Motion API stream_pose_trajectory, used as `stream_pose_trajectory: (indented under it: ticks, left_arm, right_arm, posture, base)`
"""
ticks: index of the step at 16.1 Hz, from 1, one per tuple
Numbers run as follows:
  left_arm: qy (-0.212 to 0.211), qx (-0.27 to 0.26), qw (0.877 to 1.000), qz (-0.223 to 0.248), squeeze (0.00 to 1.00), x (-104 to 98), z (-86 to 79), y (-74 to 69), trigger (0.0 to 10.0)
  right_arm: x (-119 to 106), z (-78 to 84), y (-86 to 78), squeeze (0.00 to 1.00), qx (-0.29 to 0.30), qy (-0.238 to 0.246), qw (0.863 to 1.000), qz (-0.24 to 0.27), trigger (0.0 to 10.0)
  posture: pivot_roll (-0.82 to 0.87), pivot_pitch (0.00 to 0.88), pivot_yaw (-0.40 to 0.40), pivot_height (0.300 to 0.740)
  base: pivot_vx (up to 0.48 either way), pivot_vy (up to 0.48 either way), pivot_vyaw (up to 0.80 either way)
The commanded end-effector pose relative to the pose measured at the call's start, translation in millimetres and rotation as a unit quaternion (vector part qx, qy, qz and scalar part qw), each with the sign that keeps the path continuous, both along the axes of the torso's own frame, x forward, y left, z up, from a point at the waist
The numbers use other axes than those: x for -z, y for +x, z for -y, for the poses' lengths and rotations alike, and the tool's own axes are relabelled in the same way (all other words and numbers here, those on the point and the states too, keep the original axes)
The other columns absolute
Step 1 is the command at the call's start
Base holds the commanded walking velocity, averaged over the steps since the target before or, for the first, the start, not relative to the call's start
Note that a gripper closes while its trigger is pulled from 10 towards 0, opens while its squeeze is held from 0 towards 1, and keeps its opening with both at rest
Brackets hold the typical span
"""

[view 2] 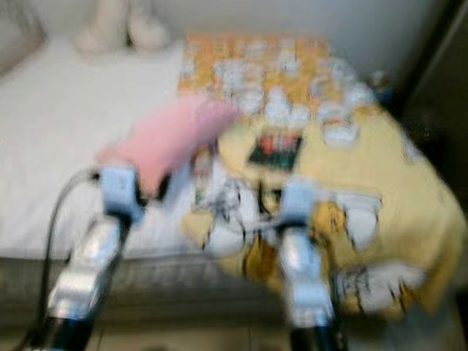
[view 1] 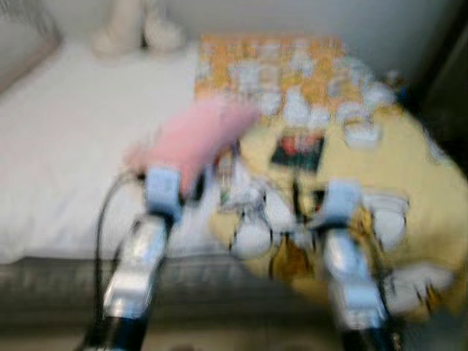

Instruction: Clean up the room

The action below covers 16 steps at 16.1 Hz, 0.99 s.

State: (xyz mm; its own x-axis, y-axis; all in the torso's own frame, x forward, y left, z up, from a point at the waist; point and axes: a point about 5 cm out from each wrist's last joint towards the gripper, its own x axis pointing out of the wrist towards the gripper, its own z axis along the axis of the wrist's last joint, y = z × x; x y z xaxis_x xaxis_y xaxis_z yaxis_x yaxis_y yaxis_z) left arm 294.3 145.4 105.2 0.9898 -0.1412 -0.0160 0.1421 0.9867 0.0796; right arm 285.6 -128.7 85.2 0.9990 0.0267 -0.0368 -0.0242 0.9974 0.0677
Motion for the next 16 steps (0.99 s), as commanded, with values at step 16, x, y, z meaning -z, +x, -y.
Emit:
stream_pose_trajectory:
  ticks: [16]
  left_arm:
    - [-0.125, -0.068, 0.987, -0.076, 0.0, 19.0, -9.2, 1.7, 10.0]
  right_arm:
    - [-0.2, 11.6, 1.2, 0.0, 0.022, -0.006, 1.0, 0.01, 10.0]
  posture:
    - [-0.07, 0.0, 0.033, 0.74]
  base:
    - [0.0, 0.0, -0.24]
